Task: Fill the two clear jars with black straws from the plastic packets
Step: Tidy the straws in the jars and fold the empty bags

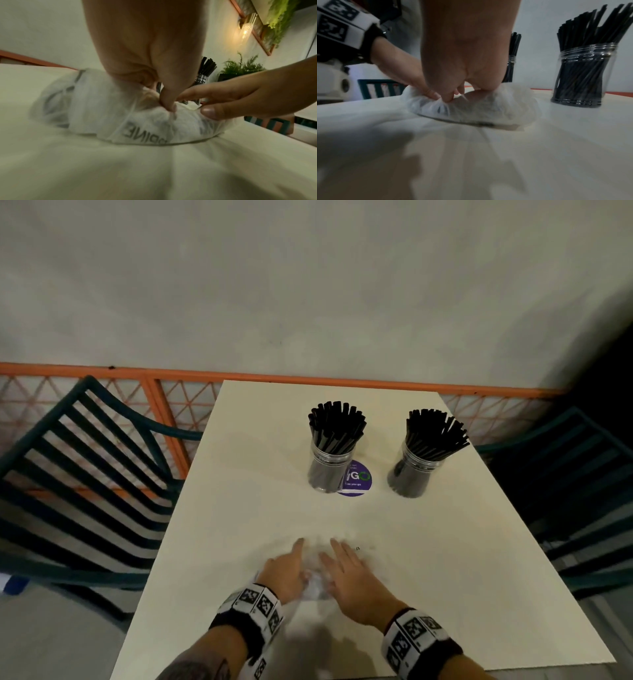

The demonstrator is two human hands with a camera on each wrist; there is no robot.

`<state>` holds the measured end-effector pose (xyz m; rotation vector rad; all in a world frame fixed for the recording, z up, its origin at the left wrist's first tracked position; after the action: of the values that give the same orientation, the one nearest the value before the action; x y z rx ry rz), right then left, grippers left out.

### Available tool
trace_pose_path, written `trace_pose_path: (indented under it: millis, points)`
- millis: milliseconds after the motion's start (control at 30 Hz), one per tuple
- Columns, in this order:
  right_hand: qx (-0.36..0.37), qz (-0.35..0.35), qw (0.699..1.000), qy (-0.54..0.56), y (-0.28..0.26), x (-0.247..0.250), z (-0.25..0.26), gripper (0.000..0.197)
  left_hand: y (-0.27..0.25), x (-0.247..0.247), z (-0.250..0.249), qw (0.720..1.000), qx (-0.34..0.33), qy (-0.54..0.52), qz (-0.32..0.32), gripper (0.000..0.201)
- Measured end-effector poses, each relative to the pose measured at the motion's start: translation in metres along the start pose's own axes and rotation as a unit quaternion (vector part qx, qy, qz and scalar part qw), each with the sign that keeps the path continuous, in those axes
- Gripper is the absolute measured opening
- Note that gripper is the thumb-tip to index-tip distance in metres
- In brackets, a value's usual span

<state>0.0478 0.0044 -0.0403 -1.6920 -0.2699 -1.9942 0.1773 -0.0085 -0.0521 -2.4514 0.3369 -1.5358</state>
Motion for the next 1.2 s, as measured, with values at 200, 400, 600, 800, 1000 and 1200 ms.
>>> trace_pose_path:
  millis: [200, 400, 600, 800, 1000, 1200]
  points:
    - [-0.033, 0.039, 0.995, -0.091, 0.028, 0.008, -0.011, 0.060, 0.001, 0.011, -0.012, 0.968, -0.070, 0.232, -0.072, 0.038]
    - [-0.029, 0.013, 0.992, -0.124, 0.009, 0.018, -0.012, 0.061, -0.007, 0.010, -0.019, 0.971, -0.120, 0.197, -0.071, 0.043]
    - [-0.054, 0.011, 0.998, -0.004, -0.047, 0.026, -0.028, 0.053, -0.014, -0.003, -0.037, 0.994, -0.090, 0.069, 0.011, 0.034]
    - [-0.317, -0.220, 0.907, 0.167, -0.110, 0.042, -0.075, 0.031, -0.027, -0.013, -0.104, 0.975, -0.012, -0.217, 0.056, 0.031]
    - [-0.415, -0.356, 0.767, 0.335, -0.189, 0.047, -0.104, 0.011, -0.050, -0.067, -0.162, 0.914, 0.039, -0.365, 0.170, 0.011]
    - [-0.314, -0.181, 0.902, 0.235, -0.259, 0.034, -0.117, 0.081, -0.076, -0.138, -0.216, 0.853, 0.110, -0.420, 0.290, 0.024]
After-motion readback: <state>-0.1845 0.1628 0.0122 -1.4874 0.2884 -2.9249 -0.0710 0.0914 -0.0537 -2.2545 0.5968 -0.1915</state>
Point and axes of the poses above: each hand's wrist, its own y-axis towards the middle knuckle, its own x-axis out of the back of the hand, z = x × y, the point moved 6 cm from there along y, towards the middle knuckle, and after that the axes turned 9 degrees about -z, right-handed, at the moved point
